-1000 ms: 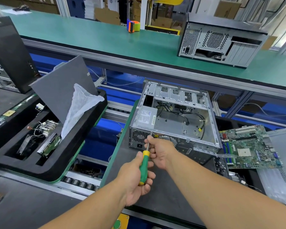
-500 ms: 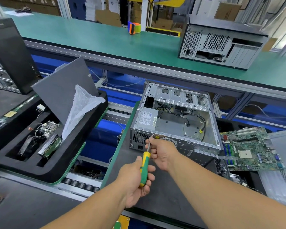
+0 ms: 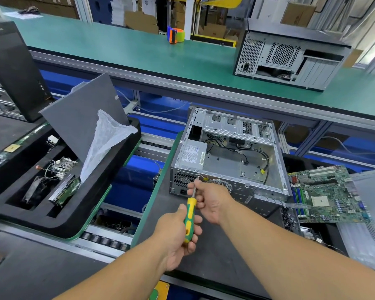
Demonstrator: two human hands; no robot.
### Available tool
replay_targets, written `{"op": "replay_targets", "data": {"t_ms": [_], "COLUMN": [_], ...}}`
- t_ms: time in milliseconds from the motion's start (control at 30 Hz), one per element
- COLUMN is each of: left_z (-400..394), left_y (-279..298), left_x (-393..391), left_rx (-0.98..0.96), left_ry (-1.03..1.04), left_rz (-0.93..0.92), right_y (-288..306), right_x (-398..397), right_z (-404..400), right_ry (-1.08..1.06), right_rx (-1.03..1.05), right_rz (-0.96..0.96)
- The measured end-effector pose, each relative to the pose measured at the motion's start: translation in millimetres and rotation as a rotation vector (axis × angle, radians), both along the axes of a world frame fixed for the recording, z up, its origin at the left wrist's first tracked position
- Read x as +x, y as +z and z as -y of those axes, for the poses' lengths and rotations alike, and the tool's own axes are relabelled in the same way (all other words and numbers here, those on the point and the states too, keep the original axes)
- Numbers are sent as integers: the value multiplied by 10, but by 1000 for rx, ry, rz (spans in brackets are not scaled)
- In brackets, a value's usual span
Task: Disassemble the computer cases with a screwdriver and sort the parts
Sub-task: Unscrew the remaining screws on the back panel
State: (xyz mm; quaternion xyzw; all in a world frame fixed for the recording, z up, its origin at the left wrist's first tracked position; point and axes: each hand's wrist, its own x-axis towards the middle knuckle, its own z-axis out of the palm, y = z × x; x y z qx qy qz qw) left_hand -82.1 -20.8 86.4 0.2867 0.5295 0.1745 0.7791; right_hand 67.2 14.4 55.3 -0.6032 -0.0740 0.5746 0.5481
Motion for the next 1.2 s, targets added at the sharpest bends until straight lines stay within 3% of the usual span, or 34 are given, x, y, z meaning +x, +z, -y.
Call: {"op": "replay_targets", "data": {"t_ms": [233,467,967,1200], "left_z": [21,9,-64,-122], "left_y": [-50,-78,-363,-511], "left_x": [-14,-25,-256,-333], "left_rx": [95,105,217,263], "left_ry": [-21,35,-26,0], "left_rz": [22,28,-29,-101], "right_y": [5,87,-162,-382], "right_x": [-45,-13,-28,138], "right_z": [-15,-74,32,270], "right_ry": [-114,-169,-365,-230], "right_rx": [-30,-9,-11,78], "right_rz": [2,-180,-182,-163]}}
